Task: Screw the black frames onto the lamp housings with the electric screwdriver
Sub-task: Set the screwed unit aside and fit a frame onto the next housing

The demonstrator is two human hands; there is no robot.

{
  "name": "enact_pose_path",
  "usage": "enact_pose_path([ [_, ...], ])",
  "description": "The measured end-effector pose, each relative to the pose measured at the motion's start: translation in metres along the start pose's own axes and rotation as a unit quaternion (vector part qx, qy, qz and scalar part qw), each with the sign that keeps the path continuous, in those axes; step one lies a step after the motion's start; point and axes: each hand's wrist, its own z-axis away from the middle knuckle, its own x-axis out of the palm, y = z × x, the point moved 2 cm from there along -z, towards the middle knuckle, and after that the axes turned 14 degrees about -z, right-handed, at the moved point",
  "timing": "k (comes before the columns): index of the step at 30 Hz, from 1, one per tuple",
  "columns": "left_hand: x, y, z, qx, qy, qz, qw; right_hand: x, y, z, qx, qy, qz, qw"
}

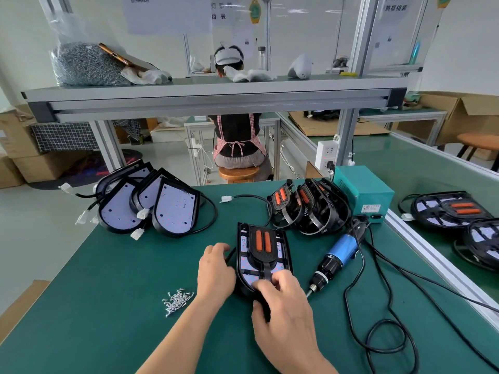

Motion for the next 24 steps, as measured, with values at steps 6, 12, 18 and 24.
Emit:
enact_pose_path([
  [6,-0.005,0.000,0.016,-0.005,-0.009,-0.021,1.000,-0.002,-0.002,-0.001,-0.021,0.036,0.008,0.999],
  [12,-0.007,-0.006,0.042,0.072,0.003,-0.008,0.997,-0.001,-0.002,0.004,-0.030,0.008,0.056,0.998],
  [18,-0.006,-0.015,0.066,0.114,0.008,0.002,0.993,-0.002,-0.003,0.010,-0.045,-0.016,0.051,0.998],
  [24,-0.011,-0.018,0.074,0.037,-0.001,0.168,0.985,-0.016,-0.006,0.016,-0.052,-0.082,0.031,0.995],
])
